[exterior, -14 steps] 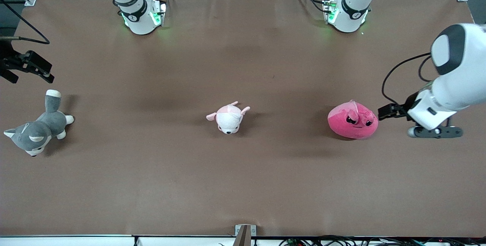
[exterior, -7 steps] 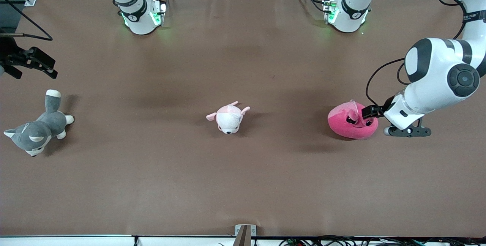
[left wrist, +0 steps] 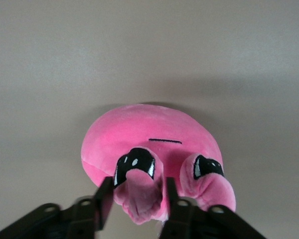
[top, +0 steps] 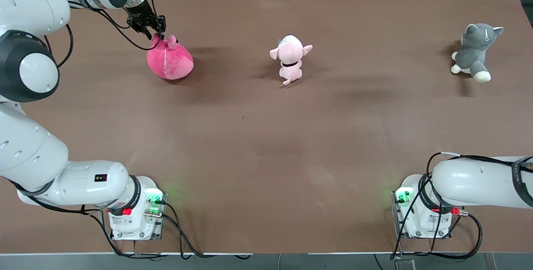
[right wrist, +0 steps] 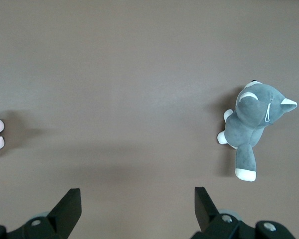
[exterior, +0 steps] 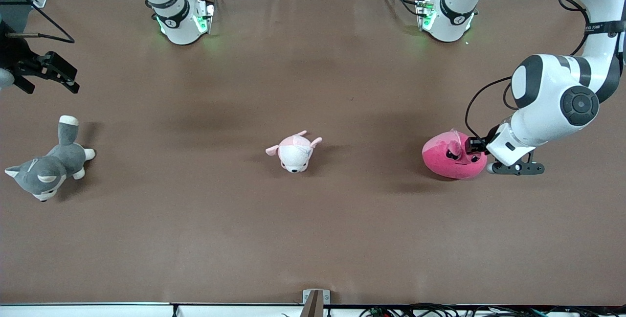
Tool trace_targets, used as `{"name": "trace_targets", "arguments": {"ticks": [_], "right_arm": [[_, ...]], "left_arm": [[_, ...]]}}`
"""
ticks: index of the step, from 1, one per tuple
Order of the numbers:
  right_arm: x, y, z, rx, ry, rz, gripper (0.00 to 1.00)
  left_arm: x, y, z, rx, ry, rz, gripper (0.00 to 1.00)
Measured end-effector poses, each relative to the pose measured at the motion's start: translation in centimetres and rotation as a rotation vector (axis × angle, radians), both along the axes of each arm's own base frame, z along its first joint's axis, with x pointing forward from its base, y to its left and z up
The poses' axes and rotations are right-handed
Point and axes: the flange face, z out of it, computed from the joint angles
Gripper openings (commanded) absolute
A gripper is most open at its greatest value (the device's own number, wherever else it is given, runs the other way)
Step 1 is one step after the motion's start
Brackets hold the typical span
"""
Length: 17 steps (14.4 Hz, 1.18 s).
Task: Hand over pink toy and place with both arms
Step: 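Close the left gripper on the pink toy's tentacles and lift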
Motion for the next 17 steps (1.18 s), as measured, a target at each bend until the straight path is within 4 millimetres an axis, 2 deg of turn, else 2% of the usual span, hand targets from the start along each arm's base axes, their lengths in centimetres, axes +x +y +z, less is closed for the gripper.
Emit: {"name": "trace_targets", "arguments": {"ticks": [1,2,5,8,10,14,15,17], "right_arm": [[-0.1,0.0,0.2,0.0,-0.008,0.0,1.0],[-0.1,0.0,0.5,0.0,-0.014,0.0,1.0],[0.0,0.0,1.0,-0.001,-0.027,0.0,1.0],[0.0,0.0,1.1,-0.001,-0.029,0.0,1.0],[0.1,0.0,0.7,0.0,-0.022,0.001,1.0],[2.0,2.3,-3.3,0.002,0.066,0.045,1.0],[2.4,2.6,-3.5,0.002,0.069,0.049,1.0],[2.4,2.3,-2.4,0.002,0.055,0.045,1.0]], "left_arm": [[0.0,0.0,-0.1,0.0,0.002,0.0,0.08],[0.0,0.0,-0.2,0.0,0.004,0.0,0.03],[0.1,-0.2,-0.1,-0.001,0.0,-0.003,0.01],[0.4,-1.4,2.0,-0.008,-0.041,-0.022,0.0],[0.6,-2.8,5.0,-0.014,-0.087,-0.044,0.0],[-0.2,-7.3,13.2,-0.034,-0.109,-0.096,0.0],[-0.5,-8.6,15.2,-0.049,-0.105,-0.082,0.0],[-1.4,-11.7,18.5,-0.086,-0.093,-0.053,0.01]]}}
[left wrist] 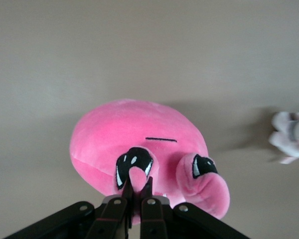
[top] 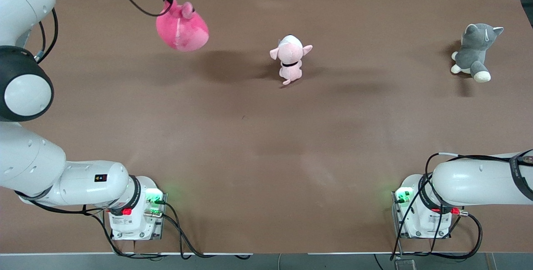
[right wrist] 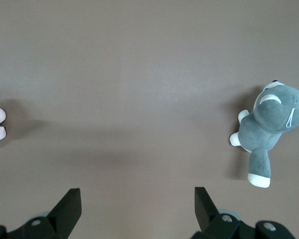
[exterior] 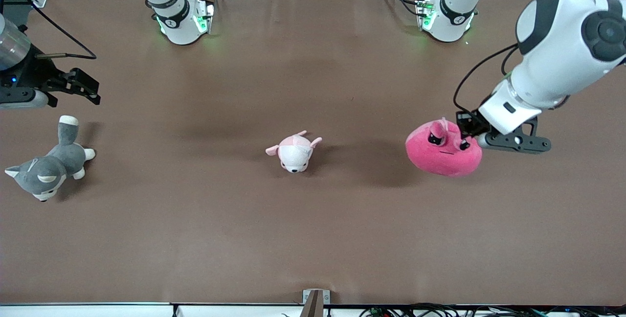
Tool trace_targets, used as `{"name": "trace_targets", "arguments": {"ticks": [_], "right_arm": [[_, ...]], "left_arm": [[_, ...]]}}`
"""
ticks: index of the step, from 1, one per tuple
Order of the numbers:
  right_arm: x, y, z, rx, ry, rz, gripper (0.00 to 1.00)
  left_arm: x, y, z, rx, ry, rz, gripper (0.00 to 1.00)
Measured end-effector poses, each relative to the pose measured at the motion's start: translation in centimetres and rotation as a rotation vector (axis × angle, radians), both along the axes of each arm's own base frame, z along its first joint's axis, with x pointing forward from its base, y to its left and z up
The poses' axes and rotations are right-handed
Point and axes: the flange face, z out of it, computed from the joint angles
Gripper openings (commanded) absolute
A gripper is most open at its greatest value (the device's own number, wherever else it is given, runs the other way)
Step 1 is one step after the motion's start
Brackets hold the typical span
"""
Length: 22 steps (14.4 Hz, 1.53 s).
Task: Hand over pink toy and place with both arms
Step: 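Close the left gripper on the pink toy's tentacles and lift, then carry the pink toy toward the middle while the right gripper approaches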
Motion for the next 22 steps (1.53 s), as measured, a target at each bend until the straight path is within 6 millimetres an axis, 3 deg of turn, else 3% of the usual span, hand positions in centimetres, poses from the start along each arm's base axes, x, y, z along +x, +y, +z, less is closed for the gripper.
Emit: {"name": "trace_targets", "arguments": {"ticks": [4,8,11,15,19,22], "right_arm": [[-0.1,-0.2,2.2,0.001,-0.031,-0.004,1.0],[-0.8,0.8,4.2,0.067,-0.015,0.003,1.0],[-1.2,3.0,5.4,0.277,0.0,0.014,0.85],[0.0,6.4,4.0,0.552,0.059,0.03,0.78],[0.6,11.7,2.0,0.635,0.14,0.063,0.78],[0.2,15.7,1.4,0.678,0.198,0.061,0.78]], "left_arm": [[-2.9,-7.3,5.3,-0.083,0.005,0.014,0.0],[-5.8,-13.7,7.1,-0.182,0.088,0.127,0.0],[-7.9,-19.7,6.9,-0.213,0.148,0.239,0.0],[-9.1,-26.4,5.8,-0.325,0.157,0.377,0.0],[-9.8,-30.4,4.1,-0.397,0.195,0.502,0.0],[-10.2,-32.0,3.2,-0.426,0.215,0.551,0.0]]}}
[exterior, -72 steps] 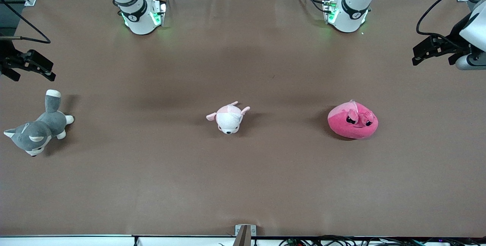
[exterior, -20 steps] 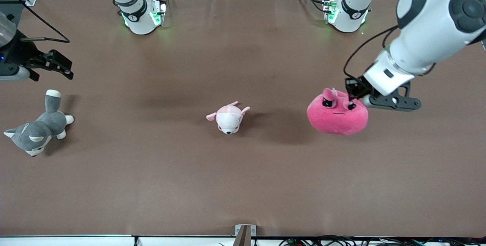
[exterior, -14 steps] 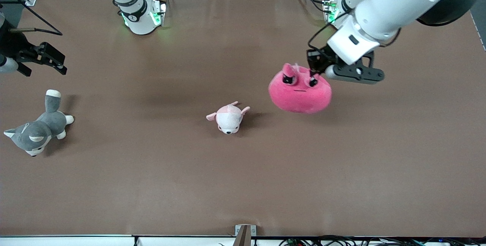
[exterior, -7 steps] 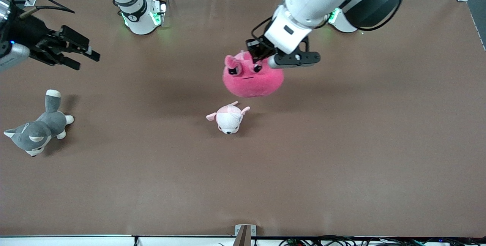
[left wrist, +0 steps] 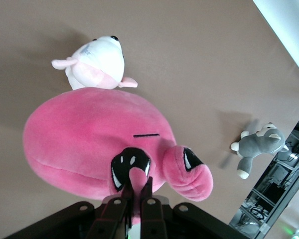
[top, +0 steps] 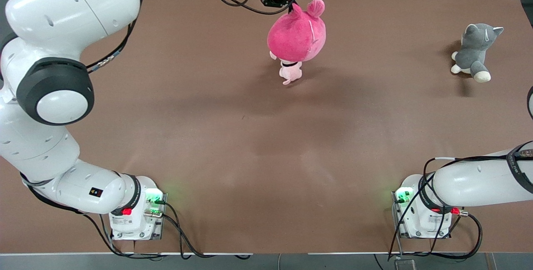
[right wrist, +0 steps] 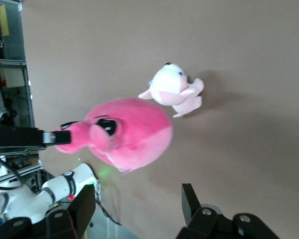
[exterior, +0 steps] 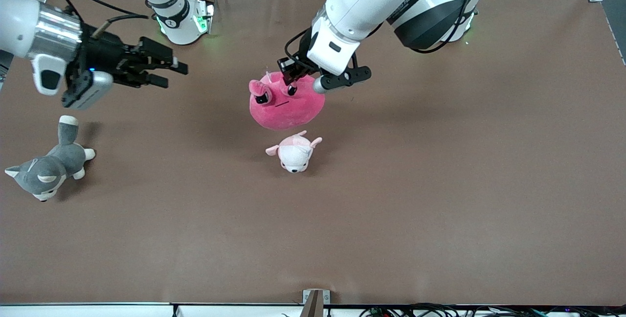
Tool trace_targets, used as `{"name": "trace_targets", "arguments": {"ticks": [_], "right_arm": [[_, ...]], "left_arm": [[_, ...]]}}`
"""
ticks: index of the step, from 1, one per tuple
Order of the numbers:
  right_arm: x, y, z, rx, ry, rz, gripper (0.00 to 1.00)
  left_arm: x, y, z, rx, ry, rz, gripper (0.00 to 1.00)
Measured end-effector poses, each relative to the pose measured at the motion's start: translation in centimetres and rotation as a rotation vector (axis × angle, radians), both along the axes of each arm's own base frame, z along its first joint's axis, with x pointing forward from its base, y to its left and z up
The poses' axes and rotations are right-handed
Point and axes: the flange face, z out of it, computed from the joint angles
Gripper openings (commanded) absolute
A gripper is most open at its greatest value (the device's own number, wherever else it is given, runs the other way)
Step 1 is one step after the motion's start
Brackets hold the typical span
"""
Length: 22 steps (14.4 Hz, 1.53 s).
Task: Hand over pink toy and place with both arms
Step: 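Carry the pink toy toward the middle while the right gripper approaches, then grasp the pink toy with the right gripper beside the left gripper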
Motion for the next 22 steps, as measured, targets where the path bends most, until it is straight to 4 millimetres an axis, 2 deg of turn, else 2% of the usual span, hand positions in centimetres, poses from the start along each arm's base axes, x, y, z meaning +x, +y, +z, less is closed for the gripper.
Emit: {"name": "trace_targets", "arguments": {"ticks": [2,6,9,13,18,21,22], "right_arm": [[0.2,2.1,-0.8,0.01,0.009,0.007,0.78],[1.4,4.6,-3.5,0.008,0.015,0.011,0.78],[2.0,7.1,-5.2,0.006,0.002,0.018,0.78],[1.8,10.9,-6.5,0.004,-0.007,0.018,0.78],[2.0,10.8,-7.4,-0.019,-0.001,0.018,0.72],[2.0,10.8,-7.5,-0.024,0.002,0.021,0.55],[2.0,10.9,-7.5,-0.024,0.004,0.023,0.46]], "left_arm": [[0.2,-0.5,-0.5,-0.015,0.005,0.02,0.0],[0.5,-0.8,-0.9,-0.038,0.002,0.043,0.0],[0.3,-1.1,-0.7,-0.043,-0.002,0.04,0.0],[0.4,-1.2,-0.1,-0.056,-0.013,0.044,0.0],[0.4,-1.3,-0.3,-0.056,-0.009,0.043,0.0],[0.3,-1.5,-0.4,-0.056,-0.007,0.04,0.0],[0.3,-1.5,-0.5,-0.056,-0.006,0.04,0.01]]}}
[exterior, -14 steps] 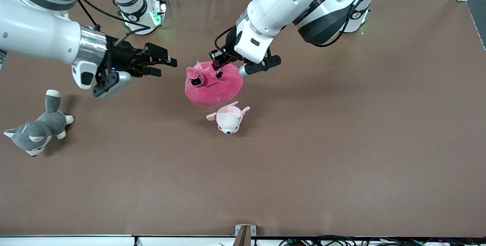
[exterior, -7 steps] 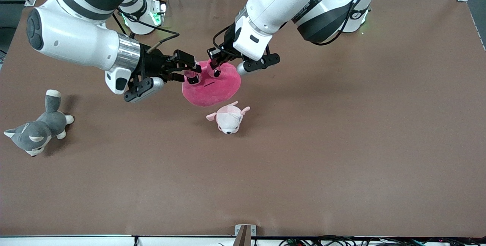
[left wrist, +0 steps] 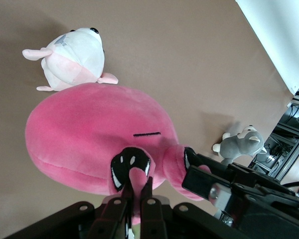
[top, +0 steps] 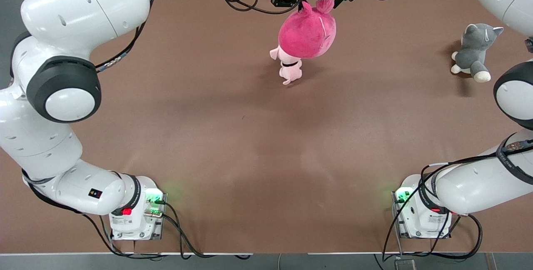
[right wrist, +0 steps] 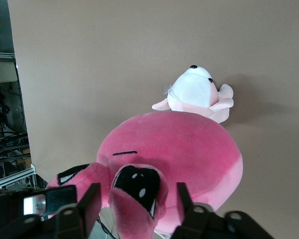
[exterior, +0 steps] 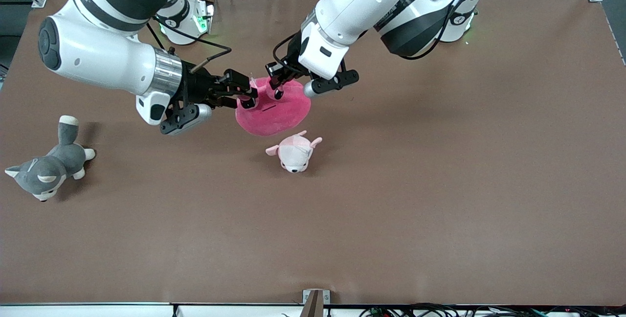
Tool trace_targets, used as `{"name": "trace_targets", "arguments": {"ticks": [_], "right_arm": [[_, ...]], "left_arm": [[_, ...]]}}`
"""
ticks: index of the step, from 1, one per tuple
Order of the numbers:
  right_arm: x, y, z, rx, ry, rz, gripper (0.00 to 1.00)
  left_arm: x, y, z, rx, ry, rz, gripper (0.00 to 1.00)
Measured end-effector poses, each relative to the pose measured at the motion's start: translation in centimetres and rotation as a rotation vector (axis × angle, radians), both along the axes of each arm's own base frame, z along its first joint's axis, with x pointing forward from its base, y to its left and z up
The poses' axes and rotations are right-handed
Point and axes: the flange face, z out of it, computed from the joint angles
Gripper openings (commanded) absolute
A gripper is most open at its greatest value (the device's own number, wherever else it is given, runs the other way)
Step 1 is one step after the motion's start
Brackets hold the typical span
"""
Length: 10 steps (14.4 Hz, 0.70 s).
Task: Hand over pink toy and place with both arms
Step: 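Grasp the pink toy with the right gripper beside the left gripper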
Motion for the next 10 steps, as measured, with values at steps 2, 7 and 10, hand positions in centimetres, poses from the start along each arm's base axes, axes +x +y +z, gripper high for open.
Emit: {"name": "trace_targets", "arguments": {"ticks": [2,7,10], "right_arm": [[-0.18,0.21,-0.26,-0.009,0.005,0.009,0.17],[-0.64,0.7,-0.85,-0.024,0.022,0.031,0.02],[-0.67,0.66,-0.9,-0.026,0.026,0.033,0.02]], "left_arm": [[0.01,0.0,-0.03,0.0,0.0,0.0,0.01],[0.16,-0.04,-0.43,0.002,0.006,0.0,0.14],[0.3,0.06,-0.38,0.002,0.005,0.003,0.84]]}}
